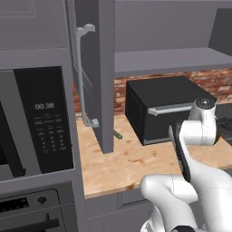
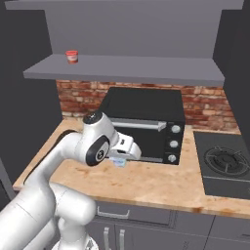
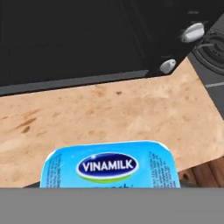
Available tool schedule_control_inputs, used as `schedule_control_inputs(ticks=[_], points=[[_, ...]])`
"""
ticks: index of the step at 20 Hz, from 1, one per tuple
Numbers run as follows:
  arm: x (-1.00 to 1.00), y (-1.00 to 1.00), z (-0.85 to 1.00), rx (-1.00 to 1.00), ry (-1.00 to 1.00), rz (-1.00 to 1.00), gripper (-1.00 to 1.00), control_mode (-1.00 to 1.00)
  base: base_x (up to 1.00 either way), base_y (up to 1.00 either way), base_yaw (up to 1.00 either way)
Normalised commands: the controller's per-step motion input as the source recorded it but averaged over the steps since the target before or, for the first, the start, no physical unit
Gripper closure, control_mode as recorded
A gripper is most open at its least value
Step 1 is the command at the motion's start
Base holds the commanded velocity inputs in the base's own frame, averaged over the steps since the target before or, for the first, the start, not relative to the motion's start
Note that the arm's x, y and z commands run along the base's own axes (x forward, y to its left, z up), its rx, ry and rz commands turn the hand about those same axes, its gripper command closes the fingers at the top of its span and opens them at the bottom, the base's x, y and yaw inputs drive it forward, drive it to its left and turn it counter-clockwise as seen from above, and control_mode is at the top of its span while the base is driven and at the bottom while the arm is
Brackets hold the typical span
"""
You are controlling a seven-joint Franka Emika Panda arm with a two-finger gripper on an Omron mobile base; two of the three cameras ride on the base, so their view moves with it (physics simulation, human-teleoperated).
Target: Pick the boxed food and yogurt from the counter and place them in the cabinets closest to them.
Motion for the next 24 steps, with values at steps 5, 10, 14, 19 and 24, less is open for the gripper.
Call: schedule_control_inputs(ticks=[5,10,14,19,24], points=[[-0.69,-0.14,0.77,0.00,-0.02,0.09,1.00,-1.00,0.00,0.00,0.00],[-0.51,0.00,0.90,0.00,0.00,0.11,1.00,-1.00,0.00,0.00,0.00],[-0.49,0.00,0.95,-0.01,0.00,0.10,1.00,-1.00,0.00,0.00,0.00],[-0.58,0.00,0.88,-0.02,0.00,0.09,1.00,-1.00,0.00,0.00,0.00],[-0.30,0.09,0.84,-0.04,0.01,0.07,1.00,-1.00,0.00,0.00,0.00]])
